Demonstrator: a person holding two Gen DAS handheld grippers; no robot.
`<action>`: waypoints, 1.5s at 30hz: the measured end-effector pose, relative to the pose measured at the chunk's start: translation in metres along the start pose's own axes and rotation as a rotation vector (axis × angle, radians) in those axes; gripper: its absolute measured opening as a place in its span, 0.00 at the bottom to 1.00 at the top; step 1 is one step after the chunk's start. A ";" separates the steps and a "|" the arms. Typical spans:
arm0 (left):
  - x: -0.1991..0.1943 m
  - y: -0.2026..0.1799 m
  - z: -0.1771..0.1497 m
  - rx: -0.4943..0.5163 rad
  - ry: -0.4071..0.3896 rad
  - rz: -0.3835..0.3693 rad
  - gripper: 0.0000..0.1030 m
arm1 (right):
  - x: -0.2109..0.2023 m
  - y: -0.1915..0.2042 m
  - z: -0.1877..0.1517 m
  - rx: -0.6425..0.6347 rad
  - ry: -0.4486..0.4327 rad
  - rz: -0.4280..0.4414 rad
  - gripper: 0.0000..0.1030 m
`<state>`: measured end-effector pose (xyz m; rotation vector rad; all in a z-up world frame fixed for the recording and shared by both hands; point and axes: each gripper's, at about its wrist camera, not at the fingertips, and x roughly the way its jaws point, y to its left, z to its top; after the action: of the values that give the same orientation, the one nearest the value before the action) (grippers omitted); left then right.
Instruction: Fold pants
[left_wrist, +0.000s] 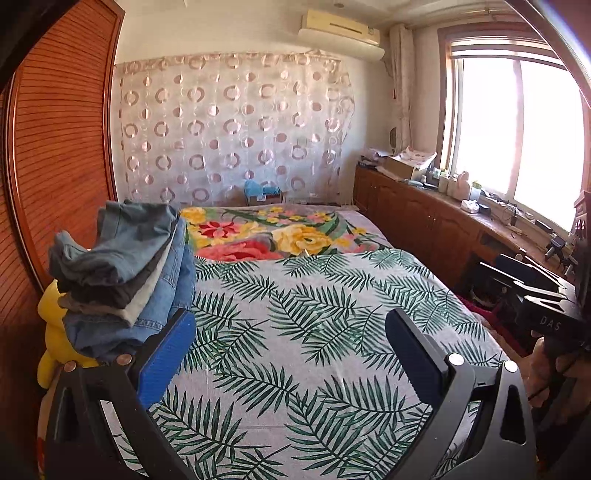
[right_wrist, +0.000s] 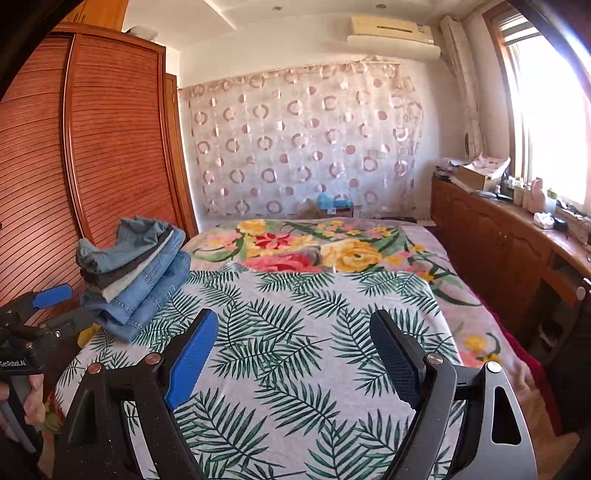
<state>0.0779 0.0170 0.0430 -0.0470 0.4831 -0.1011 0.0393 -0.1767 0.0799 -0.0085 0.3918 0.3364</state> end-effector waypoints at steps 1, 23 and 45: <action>-0.003 -0.001 0.001 -0.001 -0.007 -0.001 0.99 | -0.004 0.000 -0.004 -0.001 -0.007 -0.003 0.83; -0.032 -0.005 0.013 0.005 -0.072 0.014 0.99 | -0.028 0.003 -0.017 -0.014 -0.077 -0.018 0.83; -0.034 -0.004 0.013 0.001 -0.074 0.026 0.99 | -0.026 0.002 -0.018 -0.014 -0.082 -0.019 0.83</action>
<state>0.0535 0.0171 0.0700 -0.0429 0.4093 -0.0738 0.0096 -0.1840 0.0730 -0.0120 0.3081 0.3195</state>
